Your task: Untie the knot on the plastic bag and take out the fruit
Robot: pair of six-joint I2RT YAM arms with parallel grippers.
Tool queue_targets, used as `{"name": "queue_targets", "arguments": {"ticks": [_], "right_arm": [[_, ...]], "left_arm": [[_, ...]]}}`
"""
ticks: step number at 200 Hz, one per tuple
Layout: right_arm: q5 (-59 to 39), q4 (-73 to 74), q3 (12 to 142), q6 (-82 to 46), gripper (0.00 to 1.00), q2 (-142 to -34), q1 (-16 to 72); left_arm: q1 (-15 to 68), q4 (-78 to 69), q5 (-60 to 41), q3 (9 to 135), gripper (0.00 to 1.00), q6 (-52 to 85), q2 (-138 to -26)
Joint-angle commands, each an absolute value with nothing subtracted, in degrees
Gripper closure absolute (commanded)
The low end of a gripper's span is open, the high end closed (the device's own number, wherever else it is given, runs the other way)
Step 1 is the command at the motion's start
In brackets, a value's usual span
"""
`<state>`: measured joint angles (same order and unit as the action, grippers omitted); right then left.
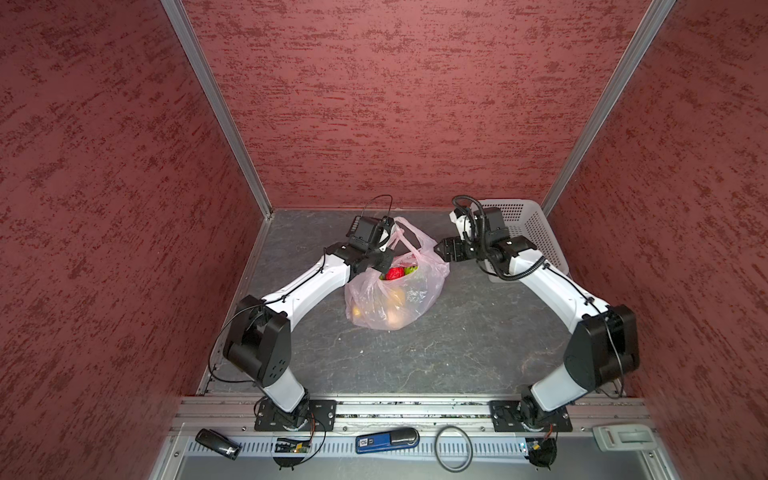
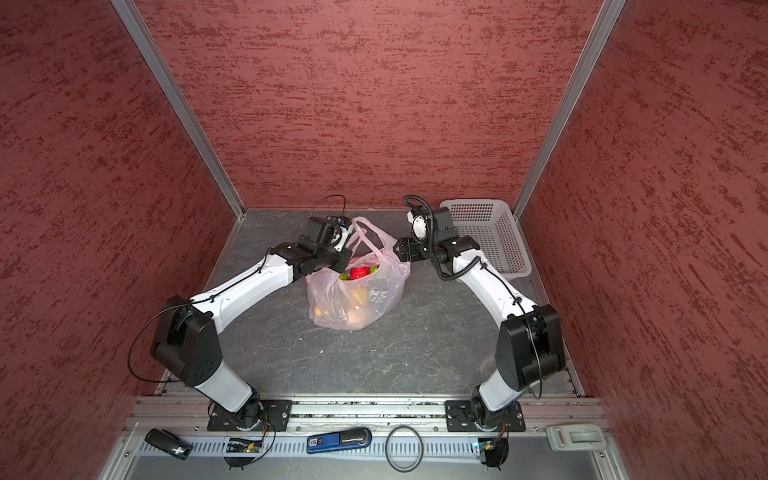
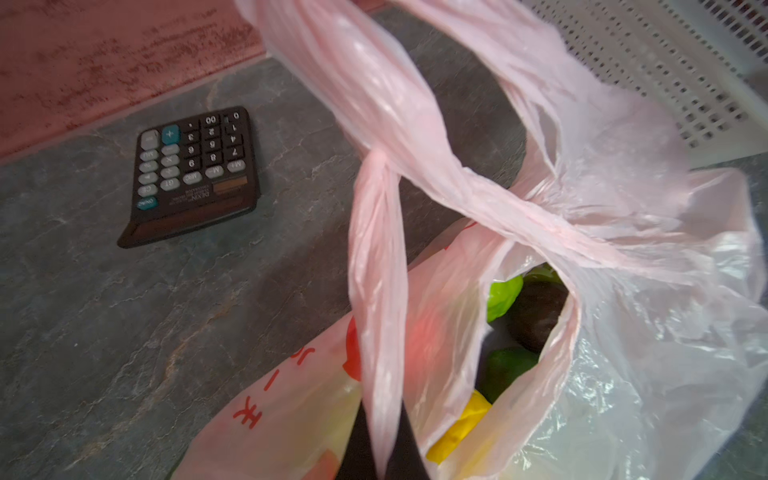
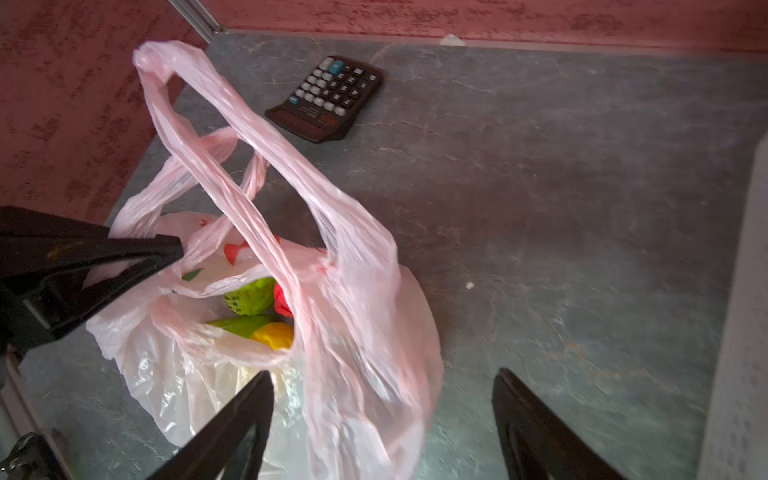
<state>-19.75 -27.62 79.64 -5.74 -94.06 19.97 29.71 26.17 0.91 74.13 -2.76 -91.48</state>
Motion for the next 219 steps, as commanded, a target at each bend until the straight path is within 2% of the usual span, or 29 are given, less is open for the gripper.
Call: {"name": "queue_targets", "arguments": {"ticks": [1,20,35,51,66,75,104,165,219], "right_arm": [[-26.24,-26.00,84.83,-3.53,0.12,-99.86,21.17],[-26.72,-26.84,87.83,-4.02,0.13,-103.98,21.88],[-25.92,-26.80,88.45,-4.42,0.25,-105.74,21.98],[-24.56,-24.80,86.60,-4.56,0.50,-105.02,21.97],[-23.40,-23.83,84.71,-4.45,0.85,-103.44,21.90],[-23.01,-23.53,83.40,-4.48,1.00,-102.23,21.88],[-21.48,-22.32,76.84,-6.11,1.00,-97.04,21.59],[-18.87,-25.64,65.23,-13.69,1.00,-84.46,21.69],[-15.71,-23.29,51.23,-24.17,1.00,-71.71,26.75]], "left_arm": [[29.93,22.15,2.34,72.58,1.00,-1.37,-88.73],[30.11,20.57,3.35,70.93,1.00,-0.12,-86.68],[30.14,19.08,4.42,69.28,1.00,0.77,-84.67],[30.09,17.72,5.94,67.32,1.00,1.77,-82.09],[30.06,16.95,7.84,65.42,1.00,2.43,-79.87],[30.01,16.62,8.69,64.44,1.00,2.77,-78.39],[29.79,16.50,11.48,61.58,1.00,5.43,-73.48],[31.46,17.56,10.50,56.95,1.00,8.20,-63.71],[35.50,15.67,9.85,41.76,1.00,13.47,-47.27]]}}
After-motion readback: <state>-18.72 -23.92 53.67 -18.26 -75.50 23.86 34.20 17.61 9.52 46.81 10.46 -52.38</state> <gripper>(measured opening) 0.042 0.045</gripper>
